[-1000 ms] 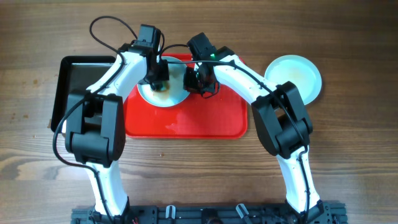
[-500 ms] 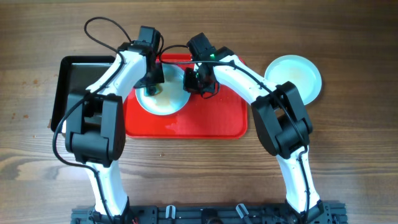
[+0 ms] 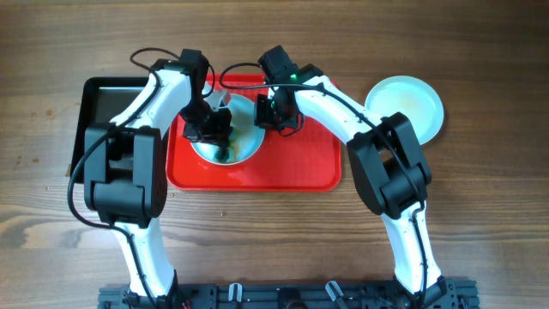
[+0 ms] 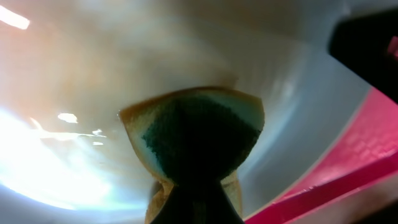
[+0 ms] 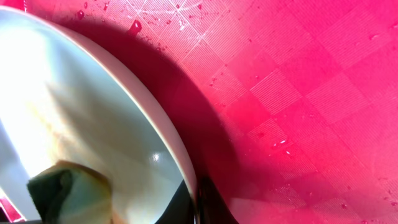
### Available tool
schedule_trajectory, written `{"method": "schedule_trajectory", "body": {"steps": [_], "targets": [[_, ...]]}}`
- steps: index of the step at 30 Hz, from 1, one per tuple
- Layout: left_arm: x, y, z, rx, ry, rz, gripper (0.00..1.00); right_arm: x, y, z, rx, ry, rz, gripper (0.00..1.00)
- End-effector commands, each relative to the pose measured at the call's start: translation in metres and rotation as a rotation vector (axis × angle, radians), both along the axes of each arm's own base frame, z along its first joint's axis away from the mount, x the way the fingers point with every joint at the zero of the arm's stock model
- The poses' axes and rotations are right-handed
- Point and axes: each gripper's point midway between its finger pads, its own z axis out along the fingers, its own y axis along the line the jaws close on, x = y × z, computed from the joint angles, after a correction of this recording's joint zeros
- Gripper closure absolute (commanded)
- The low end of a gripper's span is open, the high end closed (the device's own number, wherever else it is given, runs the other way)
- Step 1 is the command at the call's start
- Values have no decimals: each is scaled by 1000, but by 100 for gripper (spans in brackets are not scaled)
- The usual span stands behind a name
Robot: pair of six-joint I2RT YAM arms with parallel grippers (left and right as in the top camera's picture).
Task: Clean dirty plates on tray and stack at the side
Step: 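Scrub the held plate with the sponge in the left gripper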
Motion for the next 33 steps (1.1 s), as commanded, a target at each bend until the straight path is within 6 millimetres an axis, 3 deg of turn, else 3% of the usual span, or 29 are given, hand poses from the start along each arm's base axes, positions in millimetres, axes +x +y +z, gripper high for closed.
{"method": "schedule_trajectory", "body": {"steps": [1,9,12,16,22,24,28,33], "targets": [[-4,-19,-4,-110,2,-57,96,-3,-8,-19,-39,25,-18,96],[63,-26,-4,-118,-259,10,96,-3,-7,-18,-36,25,-14,96],[85,-8,-8,0,-322,114,96,-3,-7,-18,-36,25,-14,96],[102,41,-14,276,-363,373,96,-3,-7,-18,-36,24,-14,96],[87,91,-12,553,-348,600,96,-3,-7,-18,-36,24,-14,96],[79,99,-11,602,-332,643,96,-3,-7,-18,-36,24,-14,96],[63,99,-14,614,-266,617,96,-3,-7,-18,-36,24,-14,96],[28,64,-22,438,-80,362,92,-3,-7,-18,-36,24,-14,96]]}}
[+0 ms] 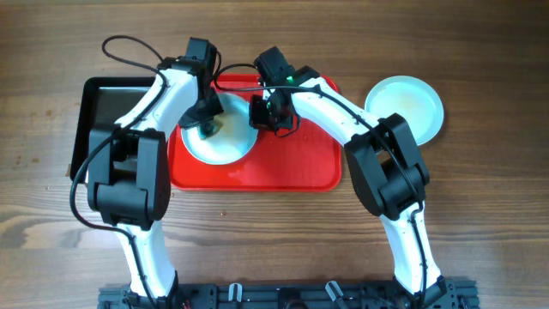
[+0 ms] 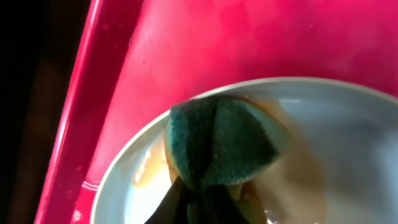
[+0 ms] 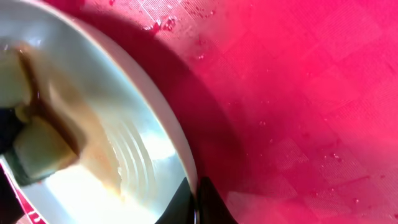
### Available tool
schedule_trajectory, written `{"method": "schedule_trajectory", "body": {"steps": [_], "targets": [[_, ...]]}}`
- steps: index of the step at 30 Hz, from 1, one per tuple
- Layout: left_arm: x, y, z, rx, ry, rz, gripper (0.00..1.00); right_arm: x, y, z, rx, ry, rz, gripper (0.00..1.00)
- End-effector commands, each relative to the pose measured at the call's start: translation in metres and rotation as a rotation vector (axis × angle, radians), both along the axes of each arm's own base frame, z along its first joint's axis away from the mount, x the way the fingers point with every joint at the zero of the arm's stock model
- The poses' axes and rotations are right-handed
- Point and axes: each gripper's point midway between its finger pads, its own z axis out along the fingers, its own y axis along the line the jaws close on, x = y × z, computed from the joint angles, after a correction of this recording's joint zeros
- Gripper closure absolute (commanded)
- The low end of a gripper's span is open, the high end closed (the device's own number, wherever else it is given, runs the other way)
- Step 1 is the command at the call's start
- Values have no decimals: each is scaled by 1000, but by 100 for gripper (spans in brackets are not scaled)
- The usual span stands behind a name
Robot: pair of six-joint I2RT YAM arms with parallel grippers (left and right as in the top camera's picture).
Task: Clean dirty plates on tray and stack at the side
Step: 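Scrub the held plate with the sponge in the left gripper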
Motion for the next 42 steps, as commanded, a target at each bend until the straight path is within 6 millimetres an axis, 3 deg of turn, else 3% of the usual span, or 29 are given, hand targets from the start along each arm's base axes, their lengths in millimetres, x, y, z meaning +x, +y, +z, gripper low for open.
{"method": "schedule_trajectory", "body": {"steps": [1,7,11,15,21,24,27,31,37,42], "targets": [[-40,-4,-19,-82,193,-155,94,-1,-19,-21,-68,28,-31,96],[-85,-40,-9,-335,366,-379,96,-1,-19,-21,-68,28,-32,96],[-95,-67,1,-518,365,-498,96,-1,-19,-21,-68,28,-32,96],[-82,-73,0,-539,304,-526,96,-1,-19,-21,-68,28,-32,96],[-40,-80,-5,-520,137,-475,96,0,-19,-21,-68,27,-29,96],[-24,-76,-8,-472,76,-481,96,0,-18,-21,-66,25,-29,96],[5,-54,-13,-324,-7,-337,96,0,-18,-21,-66,25,-30,96],[29,-37,-13,-226,-94,-209,96,0,-18,-21,-66,25,-29,96],[31,8,-12,4,-116,-4,96,0,-18,-21,-65,24,-30,96],[32,12,1,30,-112,-4,96,1,-18,-21,-65,23,-29,96]]}}
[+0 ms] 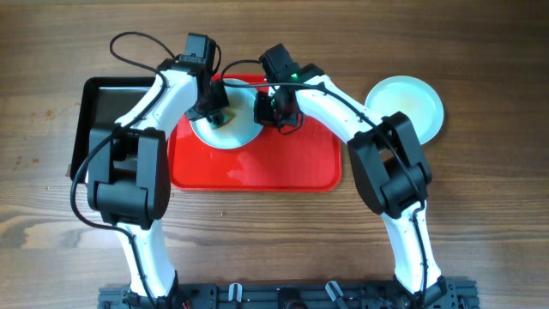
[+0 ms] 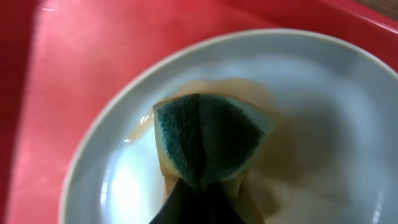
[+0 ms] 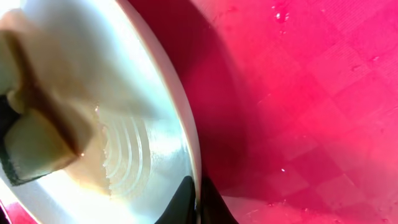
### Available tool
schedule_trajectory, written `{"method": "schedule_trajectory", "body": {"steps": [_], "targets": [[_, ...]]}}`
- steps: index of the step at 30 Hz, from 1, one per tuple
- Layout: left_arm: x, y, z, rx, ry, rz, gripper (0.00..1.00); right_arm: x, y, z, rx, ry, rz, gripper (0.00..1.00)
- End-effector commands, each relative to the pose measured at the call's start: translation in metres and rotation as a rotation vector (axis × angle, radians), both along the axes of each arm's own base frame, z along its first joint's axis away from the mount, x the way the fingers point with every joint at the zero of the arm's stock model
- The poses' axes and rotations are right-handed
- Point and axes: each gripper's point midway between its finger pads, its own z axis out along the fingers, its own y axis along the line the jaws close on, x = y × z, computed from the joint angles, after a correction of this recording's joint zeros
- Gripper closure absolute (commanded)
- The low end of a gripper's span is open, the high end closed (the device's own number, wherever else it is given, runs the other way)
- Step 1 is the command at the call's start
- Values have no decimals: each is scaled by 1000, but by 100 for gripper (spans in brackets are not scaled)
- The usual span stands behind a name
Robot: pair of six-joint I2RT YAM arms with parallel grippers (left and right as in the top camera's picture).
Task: Clean dirty plates on tray and stack at the side
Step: 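Scrub the held plate with the sponge in the left gripper, then lift the sponge back over the black tray with the left gripper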
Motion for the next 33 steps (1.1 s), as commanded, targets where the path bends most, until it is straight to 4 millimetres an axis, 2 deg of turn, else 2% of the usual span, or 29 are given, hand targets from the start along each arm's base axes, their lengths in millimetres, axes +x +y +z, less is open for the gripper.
{"method": "schedule_trajectory", "body": {"steps": [1,5,7,12,13,14,16,19,21,25,26,28,33], "targets": [[1,39,7,172,13,83,96,-10,-6,-19,-35,43,7,96],[7,38,36,183,22,40,96,-10,-6,-19,-36,44,8,96],[6,37,56,186,41,21,96,-10,-6,-19,-36,44,8,96],[-16,46,109,219,142,-76,96,-9,-5,-19,-32,37,8,95],[-19,50,114,219,154,-63,96,-8,-4,-18,-29,32,8,92],[-23,56,117,219,169,-49,96,-5,-3,-18,-24,22,9,81],[-25,67,117,218,186,-24,96,-1,-2,-17,-22,1,12,66],[-24,91,116,212,190,31,96,6,-1,-16,-27,-37,23,62],[-23,103,115,188,188,67,96,7,-1,-17,-29,-44,21,64],[-23,112,113,106,189,108,96,0,3,-30,-35,-7,12,76],[-23,116,113,106,188,118,96,-4,5,-33,-27,15,3,85],[-21,120,113,105,178,128,96,-8,7,-35,-18,34,3,96],[-19,120,113,105,171,129,96,-4,5,-24,-2,26,-3,96]]}}
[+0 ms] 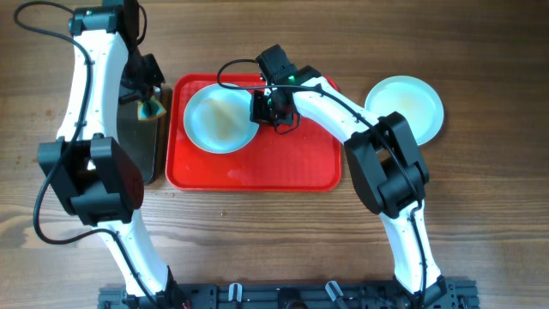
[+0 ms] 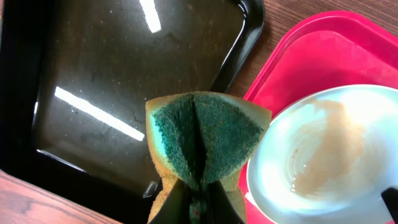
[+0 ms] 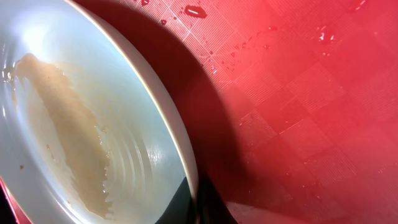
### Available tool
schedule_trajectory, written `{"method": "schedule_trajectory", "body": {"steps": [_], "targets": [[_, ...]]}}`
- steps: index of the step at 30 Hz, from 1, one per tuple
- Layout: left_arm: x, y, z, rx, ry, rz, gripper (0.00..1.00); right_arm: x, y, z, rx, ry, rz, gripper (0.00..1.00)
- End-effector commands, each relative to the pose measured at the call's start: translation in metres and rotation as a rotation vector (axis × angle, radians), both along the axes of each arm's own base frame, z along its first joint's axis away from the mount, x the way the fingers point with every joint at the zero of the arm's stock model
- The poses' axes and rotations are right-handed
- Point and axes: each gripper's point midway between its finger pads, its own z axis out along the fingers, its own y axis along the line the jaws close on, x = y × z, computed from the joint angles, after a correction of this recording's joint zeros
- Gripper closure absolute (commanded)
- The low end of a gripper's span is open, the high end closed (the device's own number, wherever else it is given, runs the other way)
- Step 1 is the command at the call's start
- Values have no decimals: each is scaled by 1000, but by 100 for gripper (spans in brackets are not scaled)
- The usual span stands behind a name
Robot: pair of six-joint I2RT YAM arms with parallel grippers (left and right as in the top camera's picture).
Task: Clean dirty plates on tray and stack at the side
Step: 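Lift the sponge back over the black tray with the left gripper, then lift the cleaned plate with the right gripper and carry it right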
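A pale plate (image 1: 220,120) with a brown smear lies at the left of the red tray (image 1: 292,167); it also fills the right wrist view (image 3: 93,124) and shows at the right of the left wrist view (image 2: 329,155). My right gripper (image 1: 262,107) (image 3: 194,205) is shut on the plate's right rim. My left gripper (image 1: 151,105) (image 2: 198,208) is shut on a folded green and yellow sponge (image 2: 202,143), held over the right edge of the black tray (image 2: 112,93), left of the red tray.
A second pale plate (image 1: 405,106) sits on the wooden table (image 1: 480,197) to the right of the red tray. The black tray (image 1: 146,146) holds dark, glossy liquid. Water drops speckle the red tray's floor (image 3: 298,93).
My left gripper left the plate and now holds the sponge over the black tray to the left. The plate, still gripped by my right gripper, sits slightly further left with a brown smear showing.
My left gripper pressed the sponge on the plate's inside while my right gripper held its rim. The sponge then sat near the plate's left edge, then near its middle. Now the sponge hangs over the black tray and the plate stays gripped on the red tray.
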Motion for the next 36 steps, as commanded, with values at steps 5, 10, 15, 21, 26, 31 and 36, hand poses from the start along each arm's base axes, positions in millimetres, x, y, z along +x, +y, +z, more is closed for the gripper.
{"method": "schedule_trajectory", "body": {"steps": [5,10,15,21,26,31,36], "targets": [[6,-2,3,-16,-23,-16,96,17,-26,36,-35,-103,0,96],[9,-2,3,-16,-33,-16,96,36,-79,107,-353,-391,-6,96],[9,-2,3,-16,-36,-16,96,34,-112,142,-707,-560,-12,96],[9,-2,3,-16,-36,-16,96,15,-107,174,-987,-715,-8,96],[9,-2,3,-16,-35,-16,96,-5,-88,211,-1173,-896,-27,96],[9,-2,3,-16,-35,-16,96,-27,-75,254,-1345,-1077,-95,96],[9,-2,3,-16,-35,-16,96,-38,-65,264,-1373,-1132,-98,96]]}}
